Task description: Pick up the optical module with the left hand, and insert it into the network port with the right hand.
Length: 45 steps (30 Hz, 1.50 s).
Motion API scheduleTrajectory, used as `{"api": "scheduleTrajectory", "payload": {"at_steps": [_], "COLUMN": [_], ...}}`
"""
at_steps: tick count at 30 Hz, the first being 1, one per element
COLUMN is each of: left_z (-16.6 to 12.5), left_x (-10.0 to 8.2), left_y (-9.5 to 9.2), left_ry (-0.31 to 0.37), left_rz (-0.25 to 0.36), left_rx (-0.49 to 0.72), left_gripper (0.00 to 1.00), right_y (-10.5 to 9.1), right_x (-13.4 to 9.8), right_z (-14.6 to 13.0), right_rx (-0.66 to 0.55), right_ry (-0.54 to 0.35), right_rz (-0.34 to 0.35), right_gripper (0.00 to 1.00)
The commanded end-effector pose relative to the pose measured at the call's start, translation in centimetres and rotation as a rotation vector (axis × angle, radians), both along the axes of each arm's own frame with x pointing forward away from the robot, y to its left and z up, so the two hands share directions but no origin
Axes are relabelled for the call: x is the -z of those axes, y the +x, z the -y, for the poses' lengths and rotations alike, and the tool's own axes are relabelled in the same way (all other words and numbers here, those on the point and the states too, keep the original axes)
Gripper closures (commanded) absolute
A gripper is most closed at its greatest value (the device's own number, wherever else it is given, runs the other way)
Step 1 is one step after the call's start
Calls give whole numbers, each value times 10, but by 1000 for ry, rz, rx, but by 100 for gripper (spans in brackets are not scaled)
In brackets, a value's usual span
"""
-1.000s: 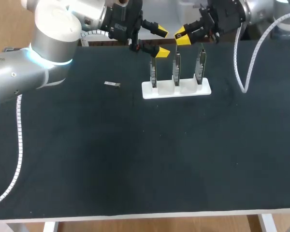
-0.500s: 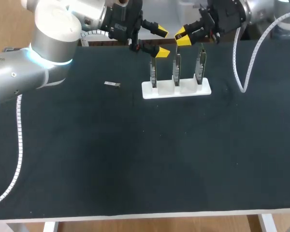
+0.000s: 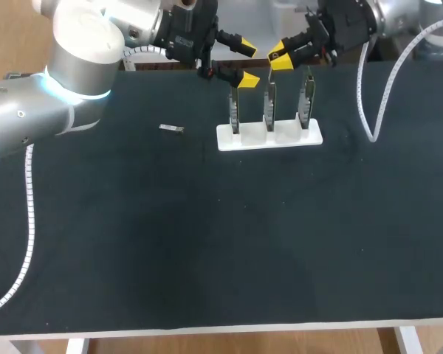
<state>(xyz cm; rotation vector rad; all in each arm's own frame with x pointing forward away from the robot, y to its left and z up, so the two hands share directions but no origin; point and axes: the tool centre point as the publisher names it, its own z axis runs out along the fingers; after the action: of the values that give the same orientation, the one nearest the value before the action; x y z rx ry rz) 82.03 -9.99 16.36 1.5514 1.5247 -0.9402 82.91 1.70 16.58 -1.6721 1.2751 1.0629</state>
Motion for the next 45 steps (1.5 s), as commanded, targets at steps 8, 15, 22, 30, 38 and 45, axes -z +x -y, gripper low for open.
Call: {"api": "scheduleTrajectory", "payload": {"at_steps": [8, 15, 22, 30, 38, 45], "left_z": [1, 1, 1, 1, 1, 1], "left_x": [0, 0, 0, 0, 0, 0], "left_y": [2, 2, 2, 2, 2, 2], "left_ry": [4, 4, 4, 4, 4, 4], "left_rz": [-1, -1, -1, -1, -1, -1], "left_rx": [4, 4, 4, 4, 4, 4], "left_gripper": [0, 0, 0, 0, 0, 0], "right_y": [3, 1, 0, 1, 4, 5], "right_x": [-7, -7, -4, -6, -4, -2], "right_z": [-1, 4, 1, -1, -1, -1], "right_rx": [-83, -70, -80, -85, -82, -80], "right_ry": [-27, -35, -33, -40, -52, -62], "right_rz": [12, 12, 4, 11, 9, 3], "right_gripper": [100, 100, 100, 100, 100, 100]}}
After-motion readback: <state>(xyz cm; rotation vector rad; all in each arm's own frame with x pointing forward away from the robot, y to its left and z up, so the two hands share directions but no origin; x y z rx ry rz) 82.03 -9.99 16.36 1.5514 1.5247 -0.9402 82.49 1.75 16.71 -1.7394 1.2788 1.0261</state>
